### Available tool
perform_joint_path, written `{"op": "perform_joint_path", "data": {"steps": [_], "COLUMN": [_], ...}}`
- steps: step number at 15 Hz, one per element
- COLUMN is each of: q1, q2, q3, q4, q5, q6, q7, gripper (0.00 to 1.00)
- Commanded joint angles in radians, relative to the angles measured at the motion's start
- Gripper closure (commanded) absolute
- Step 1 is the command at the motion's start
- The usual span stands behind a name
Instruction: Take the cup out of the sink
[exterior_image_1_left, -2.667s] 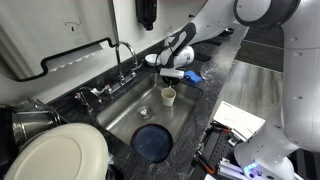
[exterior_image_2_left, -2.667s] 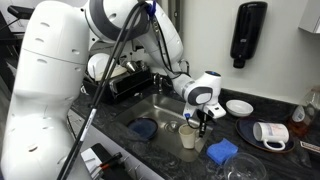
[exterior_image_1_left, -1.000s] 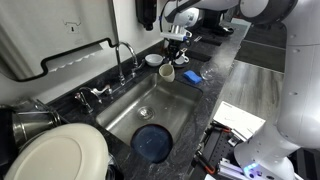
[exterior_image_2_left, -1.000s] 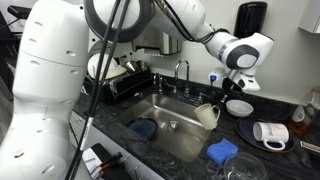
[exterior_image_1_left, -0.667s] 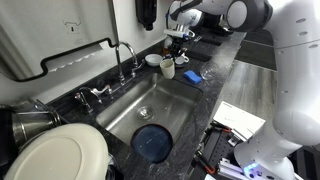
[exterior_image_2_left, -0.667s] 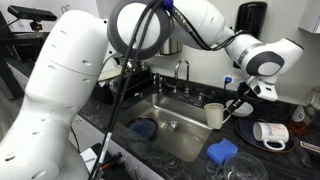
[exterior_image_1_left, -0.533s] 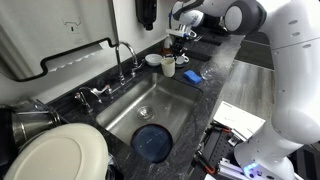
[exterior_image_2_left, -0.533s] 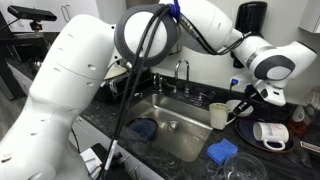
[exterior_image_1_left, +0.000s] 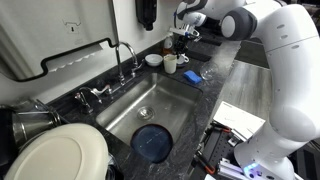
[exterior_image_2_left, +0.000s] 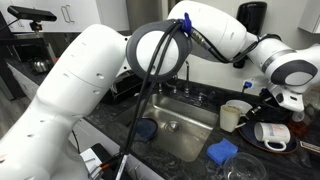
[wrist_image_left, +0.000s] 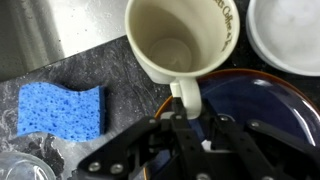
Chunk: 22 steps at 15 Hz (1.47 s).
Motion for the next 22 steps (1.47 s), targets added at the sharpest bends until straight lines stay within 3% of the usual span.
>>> {"op": "perform_joint_path", "data": {"steps": [1, 5, 8, 15, 22], "q1": [-0.013, 0.001, 0.051, 0.154, 0.236], "q2": [0.045, 0.050, 0.041, -0.022, -0.199], "q3": [0.018, 0.017, -0.026, -0.075, -0.107], "q4": [0.092, 0.113, 0.098, 0.012, -0.250], "q5": [-0.018, -0.045, -0.126, -0.339, -0.464], "q6": [-0.047, -0.063, -0.042, -0.001, 0.228], "q7": [0.022, 0.037, 0.086, 0.119, 0.076], "gripper": [0.46, 0.20, 0.01, 0.00, 0.00]}}
